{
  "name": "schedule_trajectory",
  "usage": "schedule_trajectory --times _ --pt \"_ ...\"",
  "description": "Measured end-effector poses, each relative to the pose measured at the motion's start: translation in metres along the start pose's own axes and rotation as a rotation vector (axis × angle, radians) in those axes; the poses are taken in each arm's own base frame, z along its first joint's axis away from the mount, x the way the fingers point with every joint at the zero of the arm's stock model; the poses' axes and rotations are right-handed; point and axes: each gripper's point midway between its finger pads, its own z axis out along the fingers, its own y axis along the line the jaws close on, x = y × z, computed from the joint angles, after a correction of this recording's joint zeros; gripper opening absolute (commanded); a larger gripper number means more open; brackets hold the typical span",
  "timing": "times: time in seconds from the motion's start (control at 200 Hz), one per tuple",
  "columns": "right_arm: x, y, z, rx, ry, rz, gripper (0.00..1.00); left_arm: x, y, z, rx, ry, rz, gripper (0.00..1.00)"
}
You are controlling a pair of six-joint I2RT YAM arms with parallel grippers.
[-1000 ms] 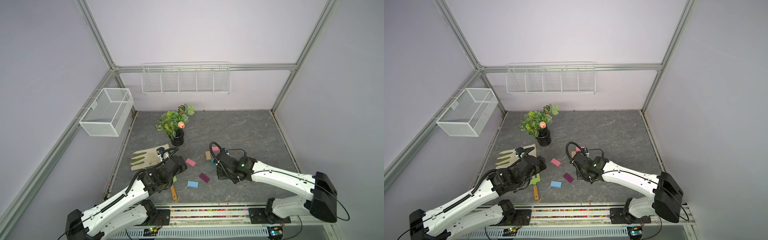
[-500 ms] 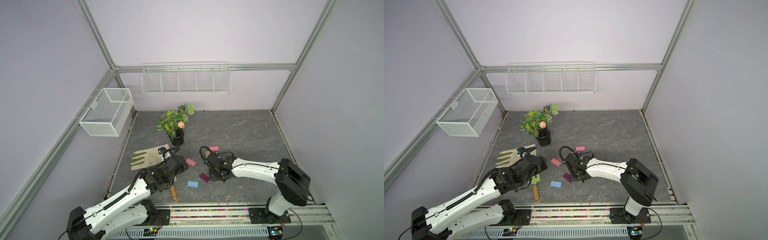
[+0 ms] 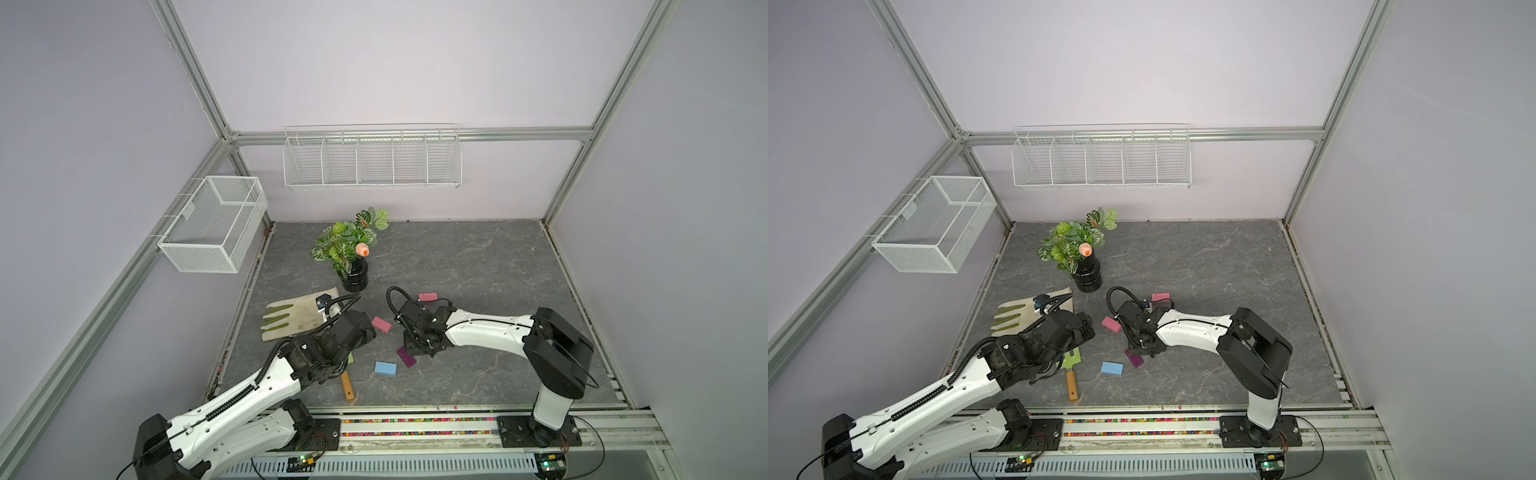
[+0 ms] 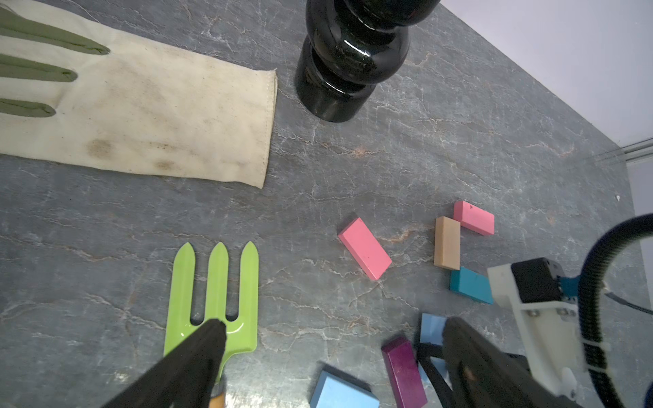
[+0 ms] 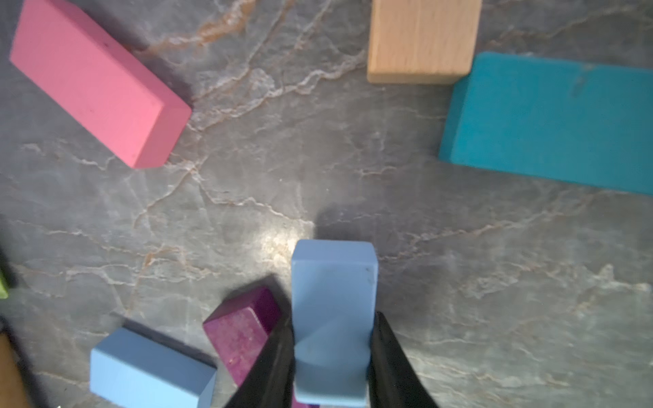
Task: Assemble the number 8 with building blocks
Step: Assemble the building block at the center of the board.
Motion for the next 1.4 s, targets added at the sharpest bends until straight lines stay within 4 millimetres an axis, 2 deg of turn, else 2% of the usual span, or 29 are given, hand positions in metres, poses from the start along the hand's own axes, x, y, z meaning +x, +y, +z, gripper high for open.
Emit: schedule_trajectory --times 0.685,1.405 --pt "-0.013 -0.017 0.005 0.021 0.014 0.031 0.07 -0.004 -0.004 -0.003 0.026 -0.013 -0.015 1.0" --pt "-0.015 -0.018 0.006 0.029 0.05 0.034 0.07 -0.004 -0.005 -0.002 0.031 -0.016 -0.017 1.0"
